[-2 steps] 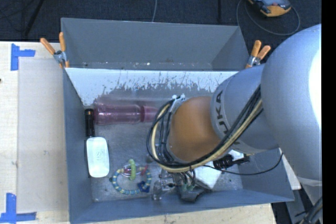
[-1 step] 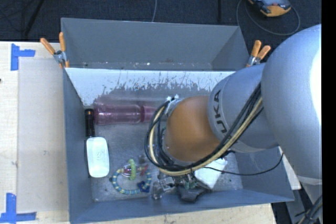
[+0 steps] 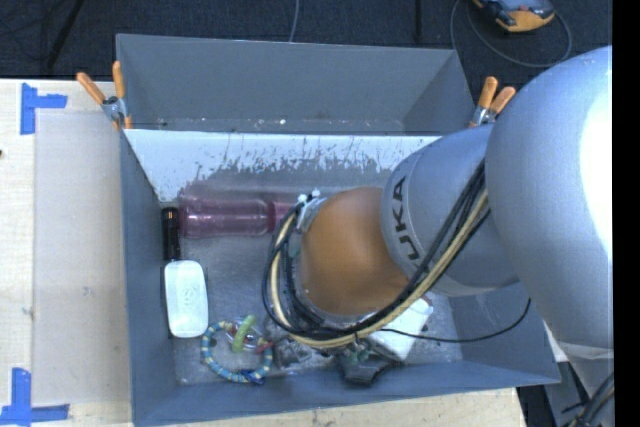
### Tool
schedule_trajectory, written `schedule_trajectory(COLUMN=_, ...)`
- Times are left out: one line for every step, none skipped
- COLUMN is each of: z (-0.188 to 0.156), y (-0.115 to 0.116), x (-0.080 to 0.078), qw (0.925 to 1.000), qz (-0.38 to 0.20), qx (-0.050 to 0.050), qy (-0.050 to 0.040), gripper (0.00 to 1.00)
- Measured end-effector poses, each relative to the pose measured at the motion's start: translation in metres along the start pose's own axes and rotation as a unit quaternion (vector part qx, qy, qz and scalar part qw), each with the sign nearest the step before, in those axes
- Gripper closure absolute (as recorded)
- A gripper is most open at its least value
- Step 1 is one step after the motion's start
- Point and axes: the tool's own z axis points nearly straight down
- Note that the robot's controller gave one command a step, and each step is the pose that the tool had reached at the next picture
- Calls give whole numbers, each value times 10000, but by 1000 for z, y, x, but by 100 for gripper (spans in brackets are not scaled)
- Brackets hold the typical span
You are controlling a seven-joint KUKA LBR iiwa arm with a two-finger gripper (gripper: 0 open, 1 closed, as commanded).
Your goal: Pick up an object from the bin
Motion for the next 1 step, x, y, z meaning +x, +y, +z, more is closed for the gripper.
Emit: schedule_trajectory(z=0, y=0, x=0, qw=10000, qz=4, qx=-1, qy=0, gripper=100)
